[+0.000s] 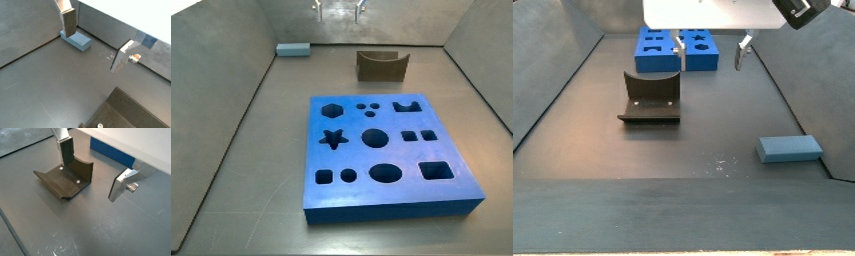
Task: Pick up the rectangle object. Move up. Place the rectangle object on the fixture. Regrasp the rectangle object. Move to above the board. Insert the rectangle object.
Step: Pick up the rectangle object.
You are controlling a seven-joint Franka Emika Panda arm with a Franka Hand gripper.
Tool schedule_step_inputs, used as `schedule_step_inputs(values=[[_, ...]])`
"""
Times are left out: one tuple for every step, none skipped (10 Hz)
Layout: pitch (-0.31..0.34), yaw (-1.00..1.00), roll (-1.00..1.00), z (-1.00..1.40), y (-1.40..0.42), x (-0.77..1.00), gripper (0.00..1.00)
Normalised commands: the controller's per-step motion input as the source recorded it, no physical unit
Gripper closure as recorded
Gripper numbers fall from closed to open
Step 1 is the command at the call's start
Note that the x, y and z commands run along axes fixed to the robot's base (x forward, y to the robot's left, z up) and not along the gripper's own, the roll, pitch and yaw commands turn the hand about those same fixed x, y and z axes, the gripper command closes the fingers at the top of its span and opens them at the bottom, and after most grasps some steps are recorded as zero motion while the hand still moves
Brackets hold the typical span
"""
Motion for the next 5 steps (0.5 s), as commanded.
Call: schedule_step_inputs(values=[[0.0, 0.0, 0.01, 0.0, 0.0, 0.0, 0.0], [0.0, -0.02, 0.0, 0.0, 0.0, 0.0, 0.0], [0.0, -0.05, 0.0, 0.0, 0.0, 0.0, 0.0], [0.0, 0.0, 0.0, 0.0, 0.0, -0.02, 0.0], [0.0, -0.26, 0.03, 0.0, 0.0, 0.0, 0.0]])
